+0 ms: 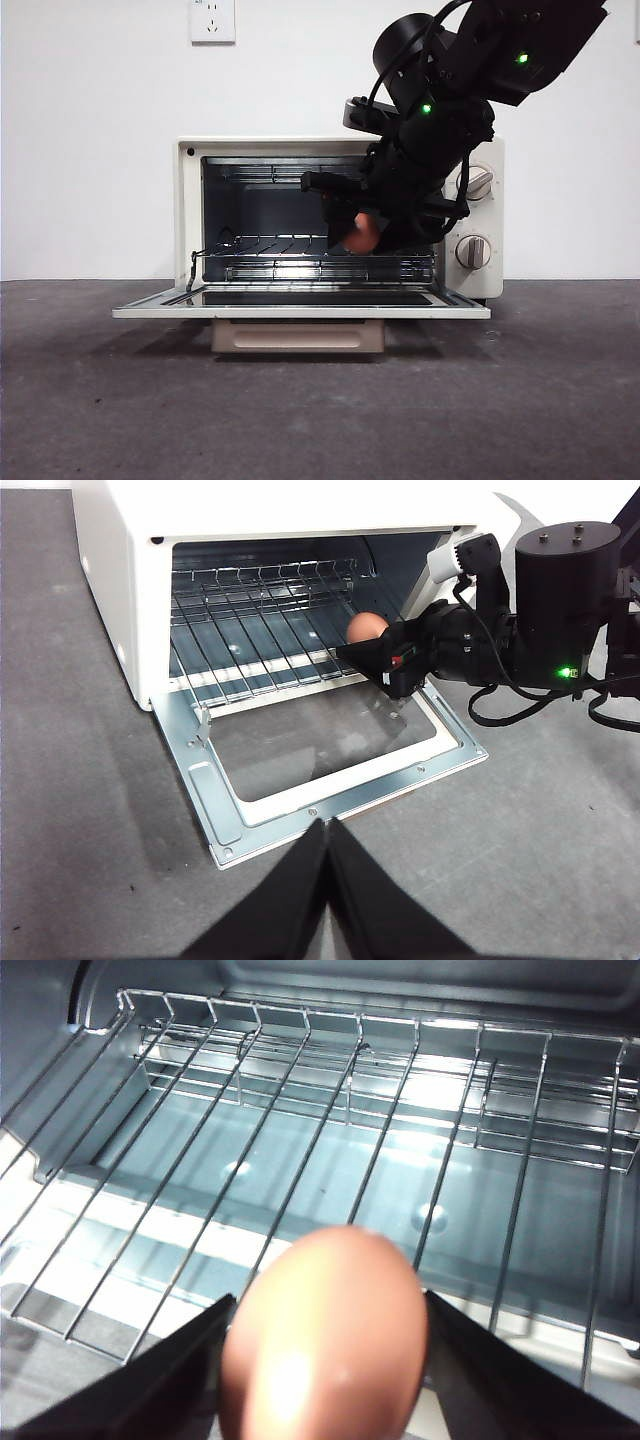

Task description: Eggoven

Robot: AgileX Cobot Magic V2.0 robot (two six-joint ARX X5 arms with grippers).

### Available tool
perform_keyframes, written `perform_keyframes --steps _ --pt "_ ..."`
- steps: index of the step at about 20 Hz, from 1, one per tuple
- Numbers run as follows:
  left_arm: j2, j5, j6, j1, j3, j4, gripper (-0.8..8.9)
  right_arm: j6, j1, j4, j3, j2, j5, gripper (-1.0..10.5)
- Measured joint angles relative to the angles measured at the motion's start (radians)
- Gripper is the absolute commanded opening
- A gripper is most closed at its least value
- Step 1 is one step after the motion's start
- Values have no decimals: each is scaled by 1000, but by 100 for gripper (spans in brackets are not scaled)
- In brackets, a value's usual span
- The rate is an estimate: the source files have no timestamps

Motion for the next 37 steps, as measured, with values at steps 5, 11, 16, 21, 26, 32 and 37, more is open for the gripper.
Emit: perform_keyframes --steps 5,11,16,21,26,32,37 --pt "0 0 0 0 0 0 7 3 1 -20 0 -6 0 321" --pt "0 0 0 0 0 0 7 3 2 -50 0 -48 5 342" --pt "0 0 0 0 0 0 7 5 15 -140 0 -84 1 342" --pt "11 0 0 0 0 2 6 5 75 -235 0 -238 -6 342" --pt "126 0 -16 0 -26 118 6 -2 164 -451 0 -444 -2 342" --pt "344 4 -67 5 -169 360 6 -6 204 -669 0 -768 5 342" --pt "594 5 -111 18 -183 578 6 -6 205 -840 0 -1016 39 342"
